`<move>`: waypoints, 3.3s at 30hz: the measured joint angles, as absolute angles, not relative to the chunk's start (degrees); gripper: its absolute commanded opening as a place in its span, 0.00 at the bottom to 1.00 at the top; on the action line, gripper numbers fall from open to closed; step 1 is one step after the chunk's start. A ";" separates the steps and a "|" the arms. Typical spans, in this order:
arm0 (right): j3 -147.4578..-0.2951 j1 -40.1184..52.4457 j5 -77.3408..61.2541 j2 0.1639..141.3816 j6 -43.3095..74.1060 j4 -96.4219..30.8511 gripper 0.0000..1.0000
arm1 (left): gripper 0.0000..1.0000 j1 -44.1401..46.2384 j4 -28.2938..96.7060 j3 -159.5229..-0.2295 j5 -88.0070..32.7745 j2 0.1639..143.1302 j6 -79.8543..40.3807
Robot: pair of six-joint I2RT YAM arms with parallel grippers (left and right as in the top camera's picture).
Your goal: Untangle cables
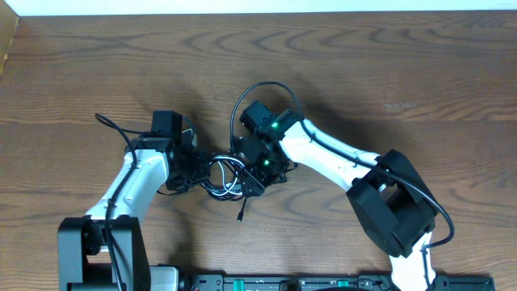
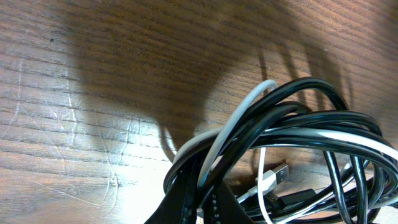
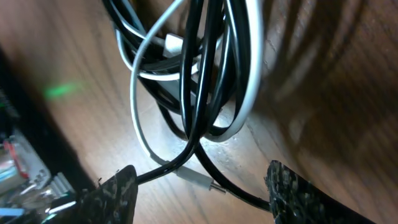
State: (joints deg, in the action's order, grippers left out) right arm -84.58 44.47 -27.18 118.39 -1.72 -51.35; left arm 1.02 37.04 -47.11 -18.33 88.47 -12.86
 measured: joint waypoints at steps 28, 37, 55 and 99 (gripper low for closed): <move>-84.55 45.54 -35.51 118.39 5.10 -48.16 0.25 | 0.08 1.02 37.04 -47.11 -18.28 88.47 -12.86; -84.51 46.09 -39.83 118.43 8.93 -38.50 0.03 | 0.08 0.99 37.06 -47.09 -18.33 88.47 -12.86; -84.49 43.46 -31.64 118.45 14.72 -31.73 0.17 | 0.48 1.02 38.52 -47.09 -18.76 88.47 -11.84; -84.49 38.72 -31.51 118.45 14.63 -34.20 0.17 | 0.08 1.02 30.96 -49.23 -14.41 94.45 -14.15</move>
